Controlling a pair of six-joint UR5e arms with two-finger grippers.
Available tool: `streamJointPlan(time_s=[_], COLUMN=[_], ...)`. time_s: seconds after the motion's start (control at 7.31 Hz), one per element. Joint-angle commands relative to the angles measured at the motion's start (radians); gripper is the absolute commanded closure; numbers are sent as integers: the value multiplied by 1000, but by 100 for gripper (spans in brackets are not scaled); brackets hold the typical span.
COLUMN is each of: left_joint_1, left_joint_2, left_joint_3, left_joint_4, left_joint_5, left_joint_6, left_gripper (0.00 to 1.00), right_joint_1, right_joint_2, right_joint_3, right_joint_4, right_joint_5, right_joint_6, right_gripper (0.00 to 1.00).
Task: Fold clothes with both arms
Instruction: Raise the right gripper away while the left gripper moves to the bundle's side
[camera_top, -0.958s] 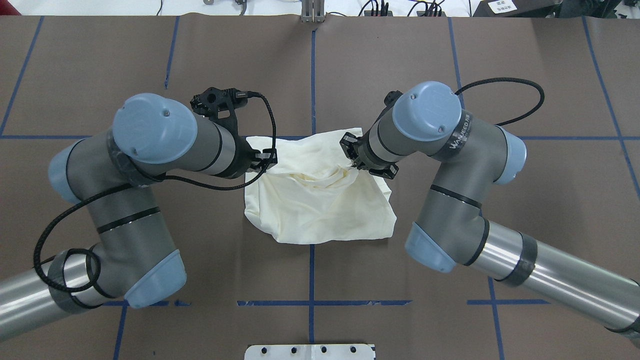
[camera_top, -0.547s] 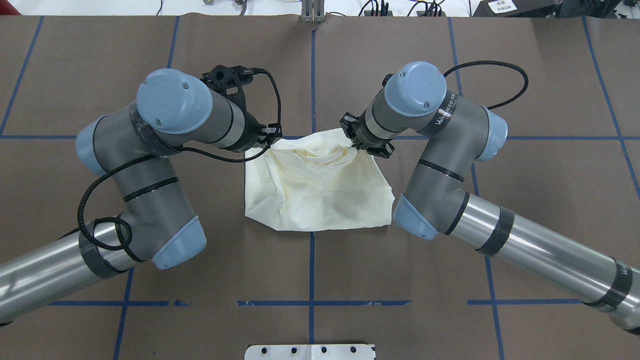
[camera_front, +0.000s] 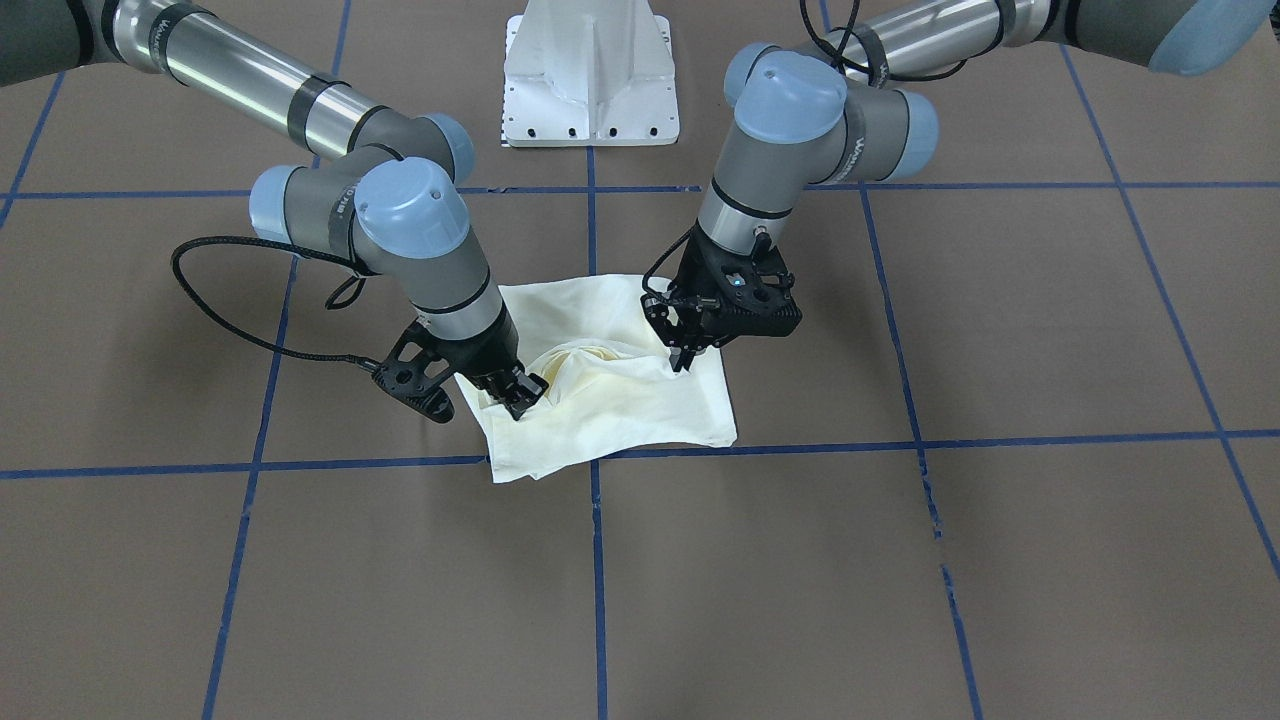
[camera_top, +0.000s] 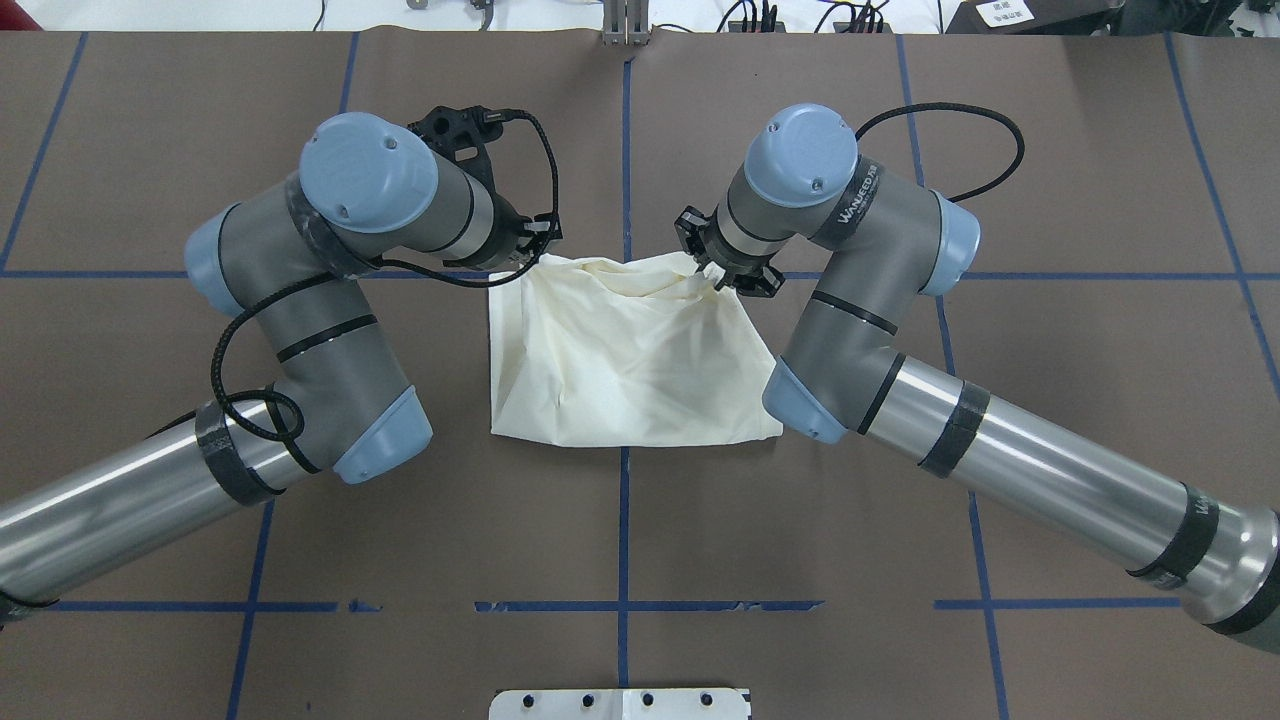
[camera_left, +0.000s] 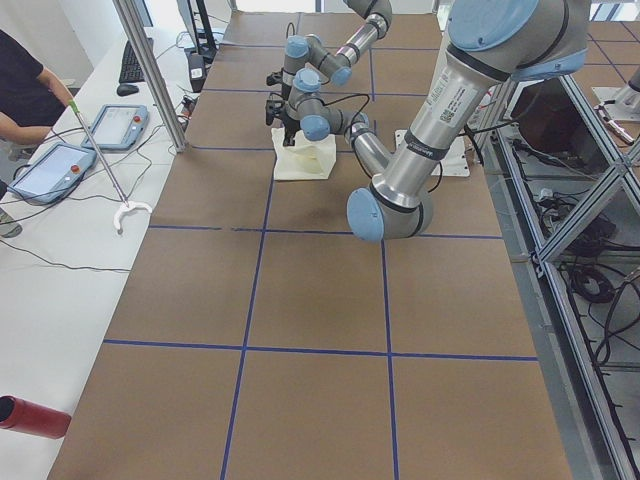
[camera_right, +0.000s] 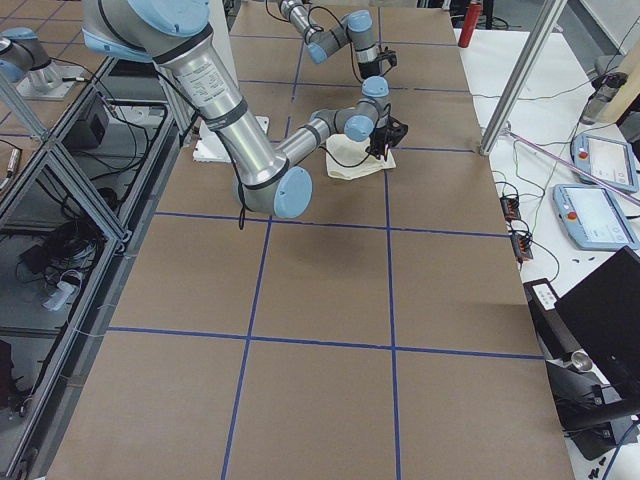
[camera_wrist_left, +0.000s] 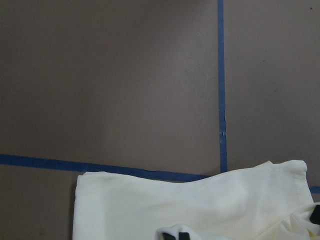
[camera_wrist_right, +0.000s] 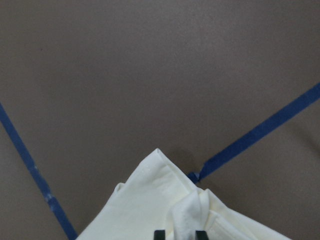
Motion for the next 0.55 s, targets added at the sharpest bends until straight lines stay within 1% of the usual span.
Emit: streamJointPlan(time_s=[0.0, 0.14, 0.41], left_joint_1=[-22, -22, -57], left_joint_2=[-24, -31, -22], left_joint_3=[119, 129, 115], left_joint_4=[-83, -89, -106], left_joint_5=[26, 45, 34], left_joint_6=[7, 20, 90], left_gripper=[13, 0, 0], right_joint_1=[58, 86, 132], right_joint_2=[-6, -8, -9], right_joint_3=[-13, -13, -9], right_joint_4=[0, 0, 0], right_joint_5=[49, 81, 138], right_joint_6=[-48, -59, -112], right_gripper=[0, 0, 0])
